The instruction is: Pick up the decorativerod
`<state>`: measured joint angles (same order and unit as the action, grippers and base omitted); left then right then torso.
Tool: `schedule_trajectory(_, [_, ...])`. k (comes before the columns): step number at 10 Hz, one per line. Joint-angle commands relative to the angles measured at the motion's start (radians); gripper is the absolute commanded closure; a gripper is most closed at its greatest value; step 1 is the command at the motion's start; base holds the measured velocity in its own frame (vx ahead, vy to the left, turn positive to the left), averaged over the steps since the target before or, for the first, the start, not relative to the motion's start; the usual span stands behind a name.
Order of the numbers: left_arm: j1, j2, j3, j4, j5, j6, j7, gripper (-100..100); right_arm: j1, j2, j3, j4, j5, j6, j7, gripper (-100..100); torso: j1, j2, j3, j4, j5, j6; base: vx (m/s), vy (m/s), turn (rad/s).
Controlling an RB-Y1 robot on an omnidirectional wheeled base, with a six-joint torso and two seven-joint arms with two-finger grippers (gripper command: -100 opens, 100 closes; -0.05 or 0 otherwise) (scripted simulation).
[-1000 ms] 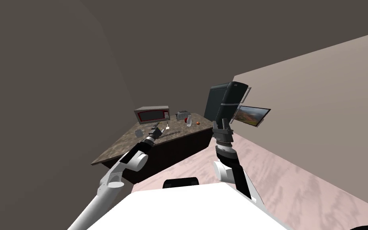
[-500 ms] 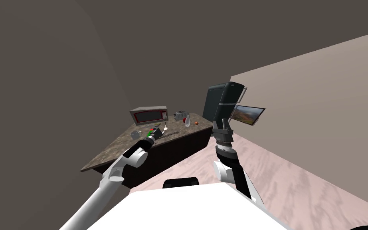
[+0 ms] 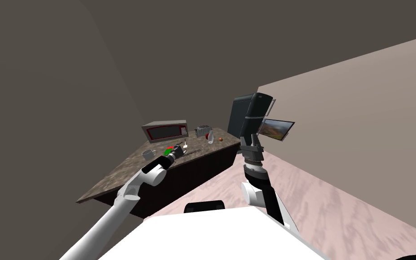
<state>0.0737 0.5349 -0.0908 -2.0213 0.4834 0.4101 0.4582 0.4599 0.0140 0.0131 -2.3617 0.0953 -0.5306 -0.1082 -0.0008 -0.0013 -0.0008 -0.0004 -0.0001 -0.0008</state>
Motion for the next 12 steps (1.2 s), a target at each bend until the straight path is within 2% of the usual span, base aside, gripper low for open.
schedule_trajectory(1, [-0.021,0.023,0.000,0.017,0.032,0.050,0.024,-100,0.000,0.000,0.000,0.000,0.000,0.000,0.000,0,0.000,0.000,0.000,0.000,0.000,0.000,0.029,-0.019,-0.089])
schedule_trajectory(3, [-0.021,0.023,0.000,0.017,0.032,0.092,0.024,-100,0.000,0.000,0.000,0.000,0.000,0.000,0.000,0,0.000,-0.001,0.000,0.000,0.000,0.000,0.022,-0.010,-0.018])
schedule_trajectory(4, [-0.041,0.046,-0.001,0.038,0.063,0.127,0.047,-100,0.000,0.000,0.000,0.000,0.000,0.000,0.000,0,0.000,0.000,0.000,0.000,0.000,0.000,0.037,-0.011,-0.074])
schedule_trajectory(6, [-0.041,0.046,-0.001,0.038,0.063,0.163,0.047,-100,0.000,0.000,0.000,0.000,0.000,0.000,0.000,0,0.000,-0.001,-0.001,0.000,0.000,0.000,0.024,-0.010,-0.020])
schedule_trajectory(7, [-0.059,0.068,-0.002,0.060,0.092,0.197,0.070,-100,0.000,0.000,0.000,0.000,0.000,0.000,0.000,0,0.000,0.000,0.000,0.000,0.000,0.000,0.033,-0.015,-0.073])
schedule_trajectory(8, [-0.059,0.068,-0.002,0.060,0.092,0.227,0.070,-100,0.000,0.000,0.000,0.000,0.000,0.000,0.000,0,0.000,-0.001,0.000,0.000,0.000,0.000,0.036,-0.015,-0.043])
schedule_trajectory(9, [-0.076,0.089,-0.002,0.082,0.121,0.261,0.092,-100,0.000,0.000,0.000,0.000,0.000,0.000,0.000,0,-0.001,-0.001,0.000,0.000,0.000,0.000,0.046,-0.028,-0.052])
schedule_trajectory(11, [-0.076,0.089,-0.002,0.082,0.121,0.306,0.092,-100,0.000,0.000,0.000,0.000,0.000,0.000,0.000,0,-0.001,-0.001,-0.001,0.000,0.000,0.000,0.032,-0.014,-0.015])
schedule_trajectory(12, [-0.093,0.108,-0.001,0.105,0.148,0.343,0.113,-100,0.000,0.000,0.000,0.000,0.000,0.000,0.000,0,0.000,0.000,0.000,0.000,0.000,0.000,0.038,-0.016,-0.063])
